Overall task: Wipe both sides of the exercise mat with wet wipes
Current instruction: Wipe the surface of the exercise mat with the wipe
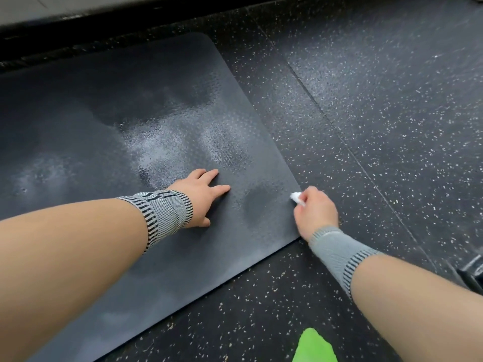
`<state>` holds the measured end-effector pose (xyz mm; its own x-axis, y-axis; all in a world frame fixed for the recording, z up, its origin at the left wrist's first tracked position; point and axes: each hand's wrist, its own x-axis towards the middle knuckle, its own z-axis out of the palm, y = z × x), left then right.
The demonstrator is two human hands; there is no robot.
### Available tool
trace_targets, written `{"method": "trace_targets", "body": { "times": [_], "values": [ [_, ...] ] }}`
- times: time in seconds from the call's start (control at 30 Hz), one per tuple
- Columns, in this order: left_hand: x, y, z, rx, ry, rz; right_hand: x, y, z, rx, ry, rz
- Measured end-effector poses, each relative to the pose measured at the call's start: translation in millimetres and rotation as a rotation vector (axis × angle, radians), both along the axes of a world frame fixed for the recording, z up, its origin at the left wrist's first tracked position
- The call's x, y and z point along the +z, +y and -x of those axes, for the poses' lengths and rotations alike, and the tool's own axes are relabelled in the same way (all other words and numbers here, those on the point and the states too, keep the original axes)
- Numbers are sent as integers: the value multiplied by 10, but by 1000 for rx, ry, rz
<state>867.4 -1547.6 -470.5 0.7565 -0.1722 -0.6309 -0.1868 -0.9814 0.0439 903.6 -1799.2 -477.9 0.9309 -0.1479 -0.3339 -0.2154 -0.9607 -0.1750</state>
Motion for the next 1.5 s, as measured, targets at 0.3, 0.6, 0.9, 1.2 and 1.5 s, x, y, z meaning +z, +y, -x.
{"method": "trace_targets", "body": {
  "times": [0.3,0.6,0.9,1.2,1.5],
  "values": [
    [46,3,-7,5,0,2,-42,195,-164,152,-19,-53],
    [73,-12,-13,3,-3,8,-17,661,248,604,79,-143],
    [77,-20,-14,3,0,7,-23,569,-1,324,40,-141],
    [87,-22,1,3,16,5,-22,318,-440,0,-62,-71],
    [86,-6,-20,-13,-9,21,-84,624,-285,311,-17,-129]
  ]
}}
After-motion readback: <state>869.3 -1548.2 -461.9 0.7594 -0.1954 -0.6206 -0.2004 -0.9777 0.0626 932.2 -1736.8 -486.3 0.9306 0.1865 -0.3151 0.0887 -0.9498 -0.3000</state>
